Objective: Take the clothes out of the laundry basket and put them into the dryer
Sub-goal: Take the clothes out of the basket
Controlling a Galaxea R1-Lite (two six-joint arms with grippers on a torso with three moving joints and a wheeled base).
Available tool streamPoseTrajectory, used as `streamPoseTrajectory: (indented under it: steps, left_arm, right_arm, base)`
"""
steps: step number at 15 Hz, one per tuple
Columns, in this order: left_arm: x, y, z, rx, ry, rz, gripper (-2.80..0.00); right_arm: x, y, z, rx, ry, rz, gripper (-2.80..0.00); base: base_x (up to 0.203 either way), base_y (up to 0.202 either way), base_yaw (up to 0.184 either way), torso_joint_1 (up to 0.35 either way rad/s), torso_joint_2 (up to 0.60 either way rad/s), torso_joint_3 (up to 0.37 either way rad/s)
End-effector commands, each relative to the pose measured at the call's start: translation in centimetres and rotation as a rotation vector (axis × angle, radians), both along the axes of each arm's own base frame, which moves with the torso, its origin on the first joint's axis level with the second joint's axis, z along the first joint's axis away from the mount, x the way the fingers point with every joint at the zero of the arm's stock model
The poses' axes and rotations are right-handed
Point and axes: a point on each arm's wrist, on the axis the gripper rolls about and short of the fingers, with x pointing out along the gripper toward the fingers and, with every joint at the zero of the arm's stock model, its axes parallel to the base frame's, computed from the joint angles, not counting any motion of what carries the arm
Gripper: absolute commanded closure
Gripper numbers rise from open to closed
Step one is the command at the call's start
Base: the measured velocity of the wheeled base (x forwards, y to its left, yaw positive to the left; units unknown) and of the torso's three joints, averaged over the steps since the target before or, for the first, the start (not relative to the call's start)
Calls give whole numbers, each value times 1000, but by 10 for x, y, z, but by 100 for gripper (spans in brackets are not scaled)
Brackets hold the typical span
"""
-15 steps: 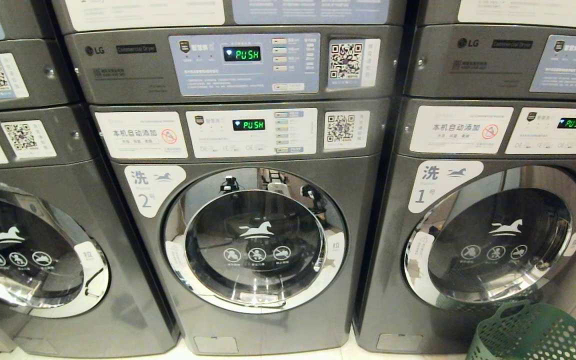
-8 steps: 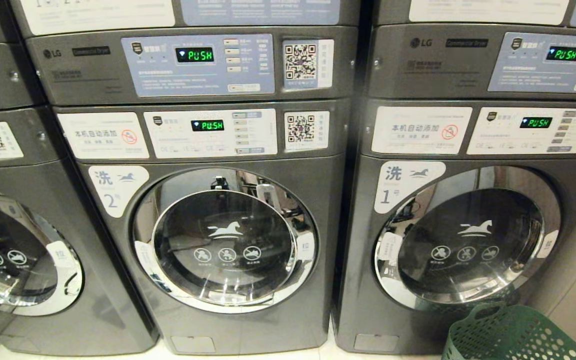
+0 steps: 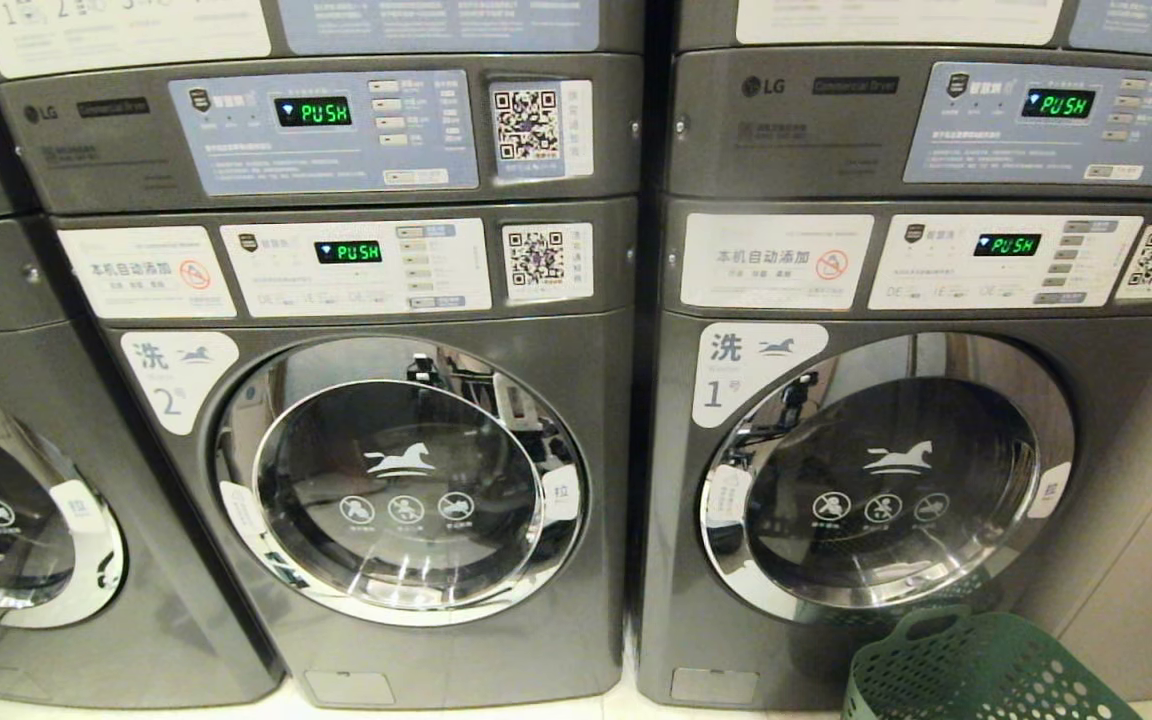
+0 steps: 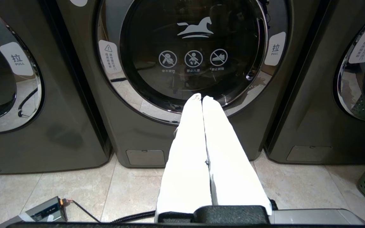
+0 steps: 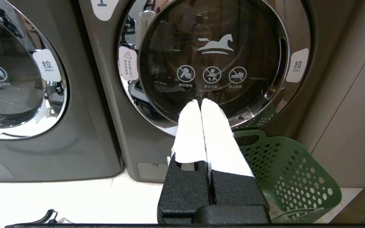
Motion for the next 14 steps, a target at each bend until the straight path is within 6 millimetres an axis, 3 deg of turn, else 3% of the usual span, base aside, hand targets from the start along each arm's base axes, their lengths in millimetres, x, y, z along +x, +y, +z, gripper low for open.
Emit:
streamPoseTrajectory:
  steps: [1,14]
  left_arm:
    - [0,0,0,1,-4,1,0]
    - [0,0,1,-19,-6,3,0]
  right_arm:
    - [0,0,0,0,0,1,0]
    - [0,0,0,0,0,1,0]
  base:
    - [0,0,0,0,0,0]
    - [0,0,0,3,3,-164]
